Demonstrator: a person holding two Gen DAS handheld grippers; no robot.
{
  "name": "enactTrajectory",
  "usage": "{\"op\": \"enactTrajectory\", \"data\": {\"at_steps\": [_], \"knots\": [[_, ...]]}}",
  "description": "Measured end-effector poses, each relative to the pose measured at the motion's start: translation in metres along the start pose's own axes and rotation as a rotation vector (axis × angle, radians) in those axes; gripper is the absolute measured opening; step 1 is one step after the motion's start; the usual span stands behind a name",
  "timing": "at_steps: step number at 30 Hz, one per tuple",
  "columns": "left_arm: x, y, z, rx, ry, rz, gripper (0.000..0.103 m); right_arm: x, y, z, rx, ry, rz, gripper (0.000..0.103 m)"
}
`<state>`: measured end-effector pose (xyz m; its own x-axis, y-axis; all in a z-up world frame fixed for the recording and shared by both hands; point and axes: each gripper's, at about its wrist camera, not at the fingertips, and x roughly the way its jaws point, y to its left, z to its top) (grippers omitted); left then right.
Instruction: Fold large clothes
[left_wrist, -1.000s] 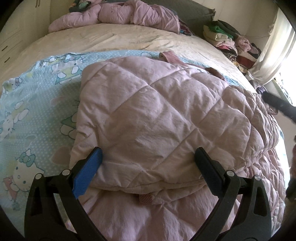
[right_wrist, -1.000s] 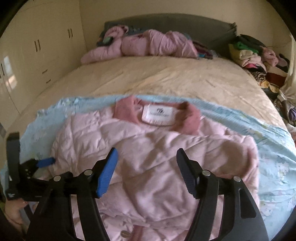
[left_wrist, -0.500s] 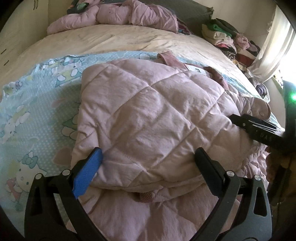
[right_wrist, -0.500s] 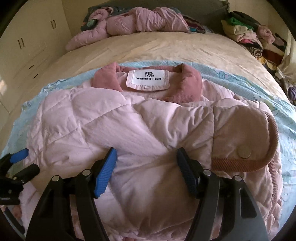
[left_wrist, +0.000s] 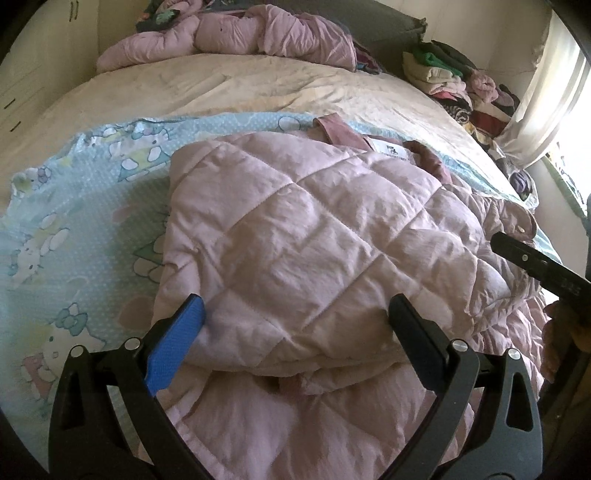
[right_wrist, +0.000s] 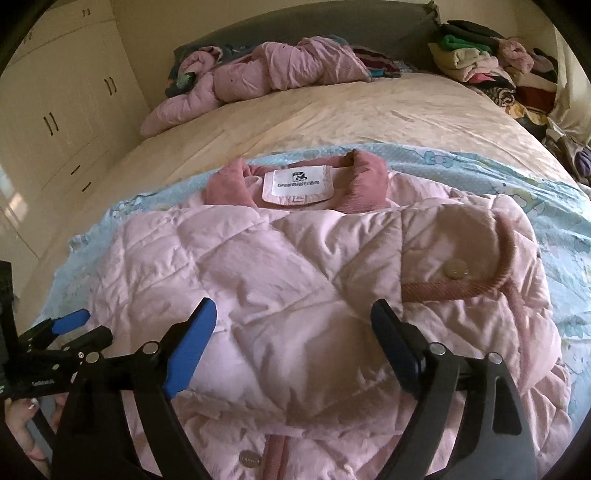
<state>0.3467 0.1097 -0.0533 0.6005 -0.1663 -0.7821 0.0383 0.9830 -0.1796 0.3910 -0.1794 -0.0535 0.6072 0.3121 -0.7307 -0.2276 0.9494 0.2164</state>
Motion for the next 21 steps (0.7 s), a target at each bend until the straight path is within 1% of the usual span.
{"op": "enactTrajectory", "data": {"at_steps": [2,4,8,12,21], "knots": [[-0.002,0.001,0.001,-0.01,0.003,-0.012,0.093,-0.007,-0.002,0.0,0.014,-0.019,0.006,0.097],[-0.007,0.002,0.003,-0.024,-0.006,-0.02,0.093,-0.01,-0.003,0.001,0.017,-0.024,0.003,0.098],[-0.019,0.0,0.008,-0.035,-0.023,-0.018,0.093,-0.017,-0.003,0.002,0.02,-0.025,-0.001,0.099],[-0.031,-0.002,0.012,-0.043,-0.039,0.004,0.093,-0.027,-0.002,0.001,0.023,-0.033,0.0,0.099],[-0.054,-0.011,0.015,-0.023,-0.06,0.014,0.093,-0.053,0.003,-0.002,0.028,-0.053,0.014,0.099]]}}
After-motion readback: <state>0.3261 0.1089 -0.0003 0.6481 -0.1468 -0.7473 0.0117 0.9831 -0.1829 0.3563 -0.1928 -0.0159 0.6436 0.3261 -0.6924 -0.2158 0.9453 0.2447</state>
